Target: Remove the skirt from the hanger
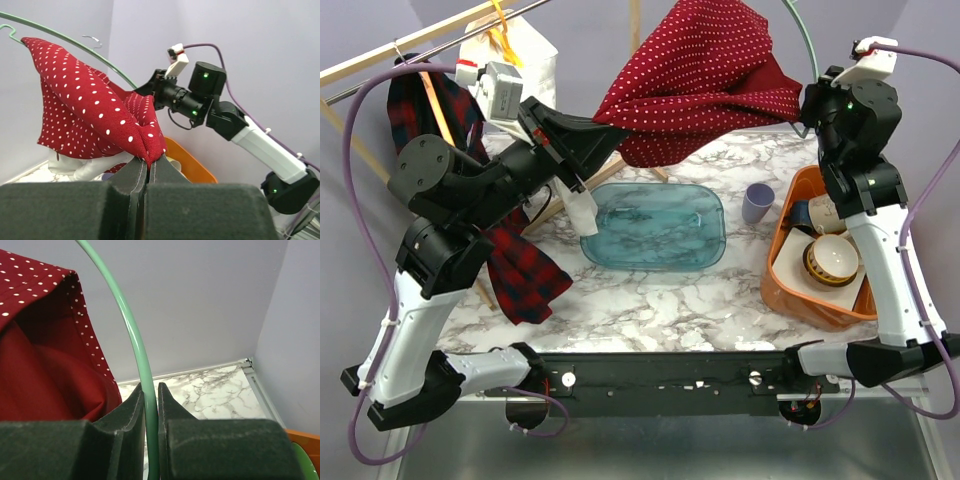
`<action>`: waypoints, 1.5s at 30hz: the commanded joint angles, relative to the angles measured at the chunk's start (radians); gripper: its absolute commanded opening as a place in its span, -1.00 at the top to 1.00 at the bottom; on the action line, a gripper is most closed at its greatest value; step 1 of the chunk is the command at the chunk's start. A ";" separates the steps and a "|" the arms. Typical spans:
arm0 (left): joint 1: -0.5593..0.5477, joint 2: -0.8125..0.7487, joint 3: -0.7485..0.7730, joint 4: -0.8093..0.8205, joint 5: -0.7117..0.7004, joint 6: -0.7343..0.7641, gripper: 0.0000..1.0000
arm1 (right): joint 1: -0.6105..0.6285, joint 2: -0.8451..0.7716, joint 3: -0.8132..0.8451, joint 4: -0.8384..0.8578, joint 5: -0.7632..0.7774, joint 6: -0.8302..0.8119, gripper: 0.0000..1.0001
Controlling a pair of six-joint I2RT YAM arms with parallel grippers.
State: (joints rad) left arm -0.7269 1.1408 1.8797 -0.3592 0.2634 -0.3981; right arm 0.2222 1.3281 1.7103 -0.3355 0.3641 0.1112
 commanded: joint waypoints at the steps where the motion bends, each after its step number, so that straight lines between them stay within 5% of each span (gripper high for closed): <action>1: -0.005 -0.102 0.039 0.129 0.063 -0.045 1.00 | -0.058 0.034 0.028 0.003 0.122 -0.010 0.99; 15: -0.003 -0.113 0.119 0.049 0.013 -0.024 1.00 | -0.110 0.102 -0.005 0.004 0.177 -0.057 0.99; 29: -0.005 -0.107 0.154 -0.029 0.026 -0.047 1.00 | -0.141 0.043 -0.038 0.039 0.078 -0.045 0.99; 38: -0.005 -0.153 0.271 -0.055 0.073 -0.170 1.00 | -0.150 0.100 -0.107 0.125 0.093 -0.064 0.99; 45: -0.003 -0.145 0.315 -0.202 -0.130 -0.047 1.00 | -0.152 0.037 -0.244 0.239 0.018 -0.085 0.99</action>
State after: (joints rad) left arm -0.7269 1.1194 2.0964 -0.6460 0.2150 -0.4961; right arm 0.1421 1.3643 1.5642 -0.1520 0.1864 0.0540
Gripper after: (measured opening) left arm 0.013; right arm 0.194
